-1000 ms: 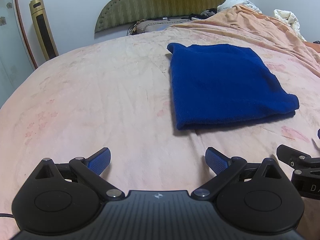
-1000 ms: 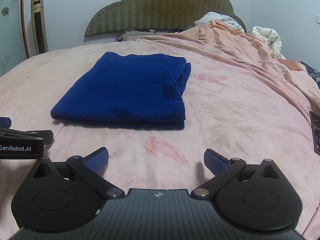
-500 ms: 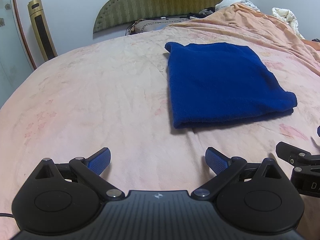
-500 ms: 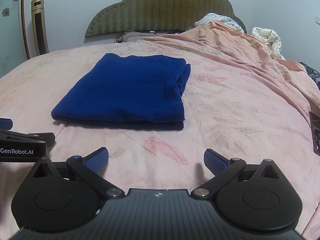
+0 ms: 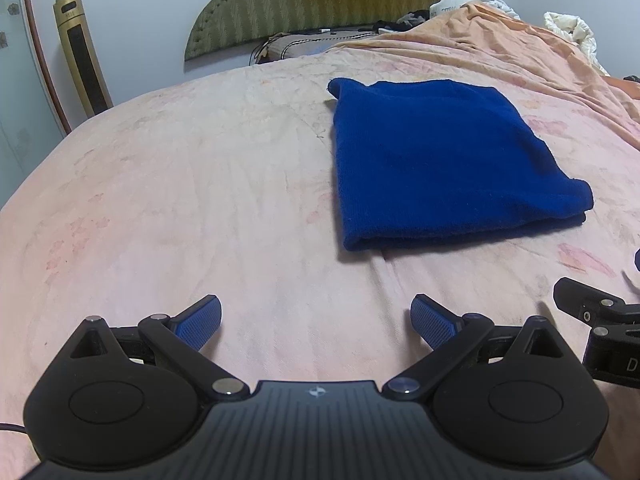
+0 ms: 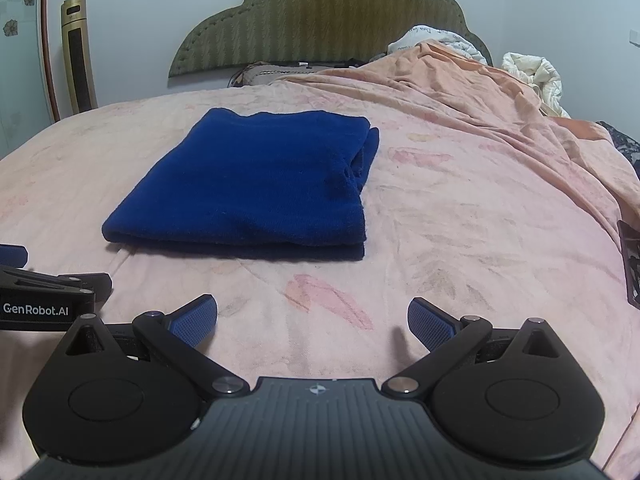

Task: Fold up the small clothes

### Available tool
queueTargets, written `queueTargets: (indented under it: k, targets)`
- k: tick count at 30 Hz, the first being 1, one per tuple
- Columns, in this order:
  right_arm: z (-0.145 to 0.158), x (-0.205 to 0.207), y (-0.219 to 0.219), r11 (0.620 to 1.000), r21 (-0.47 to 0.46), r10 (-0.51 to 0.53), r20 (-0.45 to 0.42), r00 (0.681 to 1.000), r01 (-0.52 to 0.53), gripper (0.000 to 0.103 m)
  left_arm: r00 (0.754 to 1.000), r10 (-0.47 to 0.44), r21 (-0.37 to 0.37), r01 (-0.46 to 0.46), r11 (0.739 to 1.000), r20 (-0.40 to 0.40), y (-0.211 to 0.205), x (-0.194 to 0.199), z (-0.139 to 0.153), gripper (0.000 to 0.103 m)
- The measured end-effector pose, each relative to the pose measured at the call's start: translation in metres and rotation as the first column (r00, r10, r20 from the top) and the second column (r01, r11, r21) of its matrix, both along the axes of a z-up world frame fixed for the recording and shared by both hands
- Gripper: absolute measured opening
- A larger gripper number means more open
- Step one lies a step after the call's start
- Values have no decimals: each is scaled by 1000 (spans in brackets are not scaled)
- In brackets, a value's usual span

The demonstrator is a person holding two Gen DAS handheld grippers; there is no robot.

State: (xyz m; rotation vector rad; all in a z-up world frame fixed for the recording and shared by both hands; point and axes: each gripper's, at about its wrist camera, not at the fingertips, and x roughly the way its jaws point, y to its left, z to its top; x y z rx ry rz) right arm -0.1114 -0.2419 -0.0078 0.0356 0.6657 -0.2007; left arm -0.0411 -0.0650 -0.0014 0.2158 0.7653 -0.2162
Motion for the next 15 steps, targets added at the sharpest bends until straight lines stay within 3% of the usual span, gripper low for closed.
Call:
queueTargets:
  k: [15]
  targets:
    - [0,0,-1,1000,2,-1,1,1000,1,103,1000,-8,6,8,1000,11,0,-2,1,102]
